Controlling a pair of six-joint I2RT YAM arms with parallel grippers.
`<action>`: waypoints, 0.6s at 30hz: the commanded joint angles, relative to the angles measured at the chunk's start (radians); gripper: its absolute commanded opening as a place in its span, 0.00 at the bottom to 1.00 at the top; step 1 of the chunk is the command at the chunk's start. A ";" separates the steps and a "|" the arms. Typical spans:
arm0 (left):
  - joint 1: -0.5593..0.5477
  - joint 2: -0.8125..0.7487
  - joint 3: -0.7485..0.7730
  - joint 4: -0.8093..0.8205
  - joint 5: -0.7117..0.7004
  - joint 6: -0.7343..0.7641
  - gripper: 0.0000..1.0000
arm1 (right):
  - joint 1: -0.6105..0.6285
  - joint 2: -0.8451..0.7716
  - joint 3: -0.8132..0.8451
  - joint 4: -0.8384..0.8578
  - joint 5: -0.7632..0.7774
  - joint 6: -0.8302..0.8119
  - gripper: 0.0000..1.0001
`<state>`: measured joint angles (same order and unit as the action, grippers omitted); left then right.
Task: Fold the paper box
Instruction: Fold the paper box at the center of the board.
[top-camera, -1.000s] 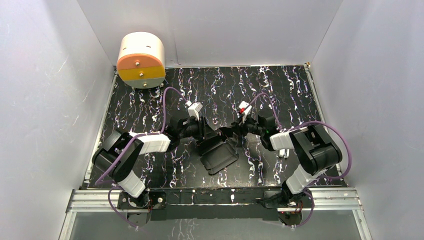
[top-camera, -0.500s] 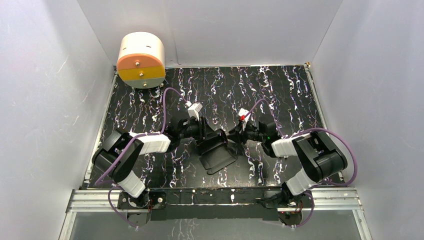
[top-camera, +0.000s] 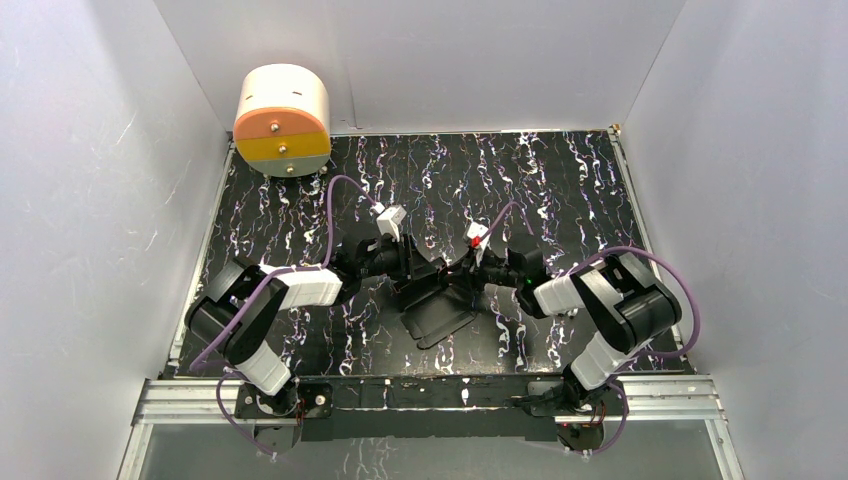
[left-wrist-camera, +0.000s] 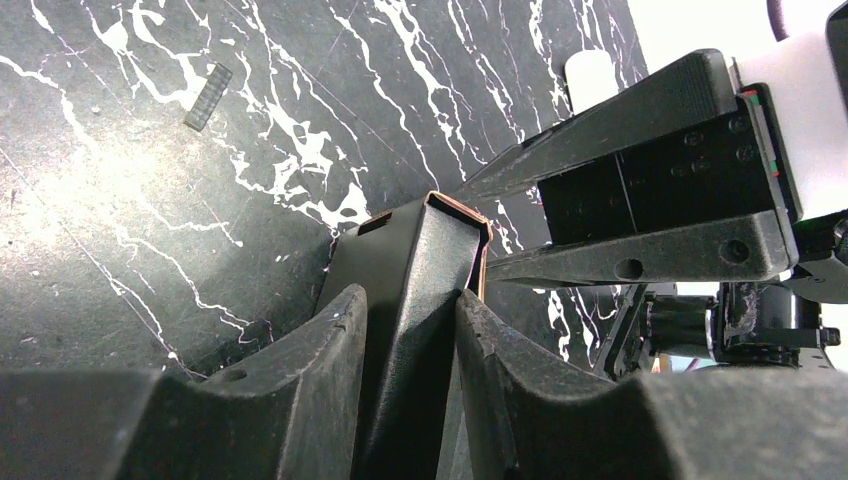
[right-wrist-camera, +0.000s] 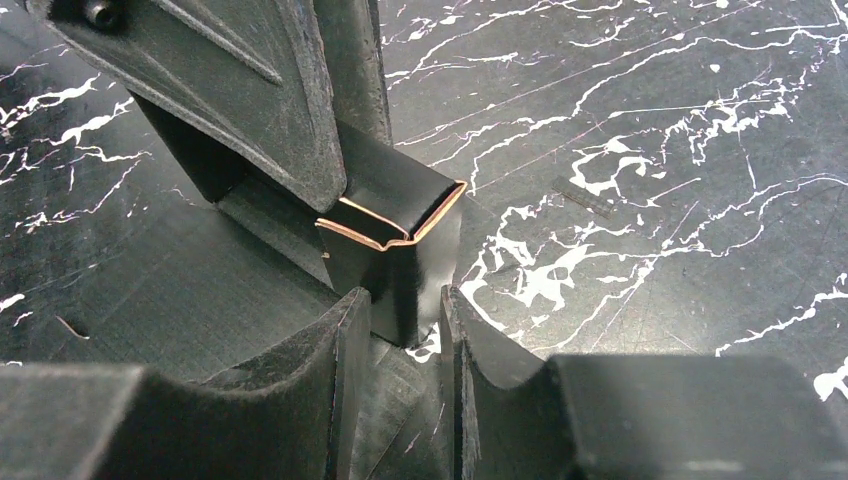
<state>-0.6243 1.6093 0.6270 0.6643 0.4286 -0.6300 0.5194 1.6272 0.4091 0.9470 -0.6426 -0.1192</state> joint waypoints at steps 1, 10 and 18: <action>-0.015 0.019 -0.010 0.039 0.066 -0.027 0.35 | 0.022 0.019 -0.002 0.099 0.018 -0.017 0.41; -0.015 0.039 0.007 0.085 0.159 -0.081 0.40 | 0.036 0.049 0.014 0.111 0.046 -0.039 0.37; -0.015 0.064 0.023 0.123 0.215 -0.125 0.45 | 0.049 0.056 0.021 0.116 0.069 -0.051 0.32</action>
<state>-0.6235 1.6661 0.6273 0.7414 0.5316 -0.7162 0.5522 1.6711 0.4091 1.0084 -0.5972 -0.1463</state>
